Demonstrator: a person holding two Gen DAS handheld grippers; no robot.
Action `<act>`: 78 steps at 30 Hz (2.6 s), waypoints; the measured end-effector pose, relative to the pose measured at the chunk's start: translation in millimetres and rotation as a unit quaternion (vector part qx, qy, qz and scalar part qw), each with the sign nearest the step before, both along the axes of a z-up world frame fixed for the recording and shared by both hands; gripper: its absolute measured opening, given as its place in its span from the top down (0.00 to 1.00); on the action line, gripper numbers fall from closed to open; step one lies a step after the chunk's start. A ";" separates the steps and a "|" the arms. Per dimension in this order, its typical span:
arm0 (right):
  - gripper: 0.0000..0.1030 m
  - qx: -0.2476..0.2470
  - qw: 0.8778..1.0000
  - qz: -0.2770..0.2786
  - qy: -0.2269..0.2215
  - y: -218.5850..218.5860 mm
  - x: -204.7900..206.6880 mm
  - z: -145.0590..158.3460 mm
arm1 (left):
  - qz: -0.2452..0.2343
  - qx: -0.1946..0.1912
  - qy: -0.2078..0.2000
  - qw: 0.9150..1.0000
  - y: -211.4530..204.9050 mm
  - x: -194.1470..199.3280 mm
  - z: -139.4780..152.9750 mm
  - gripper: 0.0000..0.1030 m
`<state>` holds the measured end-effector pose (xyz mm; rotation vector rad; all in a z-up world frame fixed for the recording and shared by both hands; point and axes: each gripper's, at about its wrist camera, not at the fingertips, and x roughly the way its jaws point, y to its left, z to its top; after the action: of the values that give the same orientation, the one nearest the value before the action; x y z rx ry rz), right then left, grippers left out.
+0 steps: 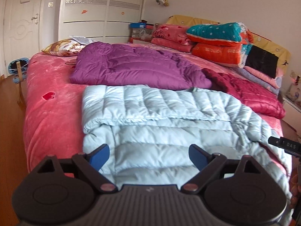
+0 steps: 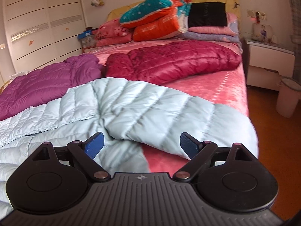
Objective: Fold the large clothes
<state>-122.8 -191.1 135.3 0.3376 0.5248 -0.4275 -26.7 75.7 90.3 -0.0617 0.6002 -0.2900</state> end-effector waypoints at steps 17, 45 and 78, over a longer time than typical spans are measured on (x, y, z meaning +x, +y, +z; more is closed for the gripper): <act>0.00 0.131 0.977 -0.168 -0.033 -85.7 -112.1 -21.5 | -0.080 -0.020 -0.013 0.997 -47.6 -58.3 41.6 0.10; 0.00 0.557 0.753 -0.286 -0.202 -140.3 -137.9 -132.1 | -0.134 0.002 -0.062 0.989 -109.8 -45.8 54.1 0.06; 0.68 0.136 0.961 -0.195 -0.142 -105.7 -28.4 34.8 | 0.039 -0.156 -0.037 0.986 36.5 124.6 -5.8 0.06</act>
<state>-151.3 -296.8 170.1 0.7637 0.2319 -0.6777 97.9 112.2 84.5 -0.3736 0.4725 -0.3075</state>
